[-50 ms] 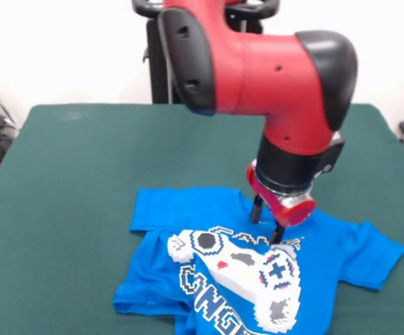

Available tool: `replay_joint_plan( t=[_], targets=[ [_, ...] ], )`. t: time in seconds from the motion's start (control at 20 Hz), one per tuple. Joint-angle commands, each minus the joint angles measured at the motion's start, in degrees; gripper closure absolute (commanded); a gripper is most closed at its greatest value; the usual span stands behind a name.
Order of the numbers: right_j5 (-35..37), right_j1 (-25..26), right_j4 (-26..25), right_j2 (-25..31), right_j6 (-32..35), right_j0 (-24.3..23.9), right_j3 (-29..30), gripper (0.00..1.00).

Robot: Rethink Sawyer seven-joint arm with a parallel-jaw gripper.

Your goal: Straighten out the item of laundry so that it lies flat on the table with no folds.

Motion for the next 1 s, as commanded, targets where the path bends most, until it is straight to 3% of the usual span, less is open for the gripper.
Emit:
replay_joint_plan(
  t=[0.05,0.2,0.5,0.65,1.0],
  targets=[
    [-1.3,12.2,8.5,15.1,-10.2,-9.0,6.3,0.00],
    [5.9,10.7,14.2,19.0,-11.4,-11.6,10.6,0.00],
    [24.2,6.8,20.7,18.2,-4.9,-11.3,12.9,0.00],
    [25.1,4.7,24.4,17.7,0.6,-10.5,16.2,0.00],
    [19.1,-0.9,30.7,15.8,6.9,-7.3,24.8,0.00]
  ],
)
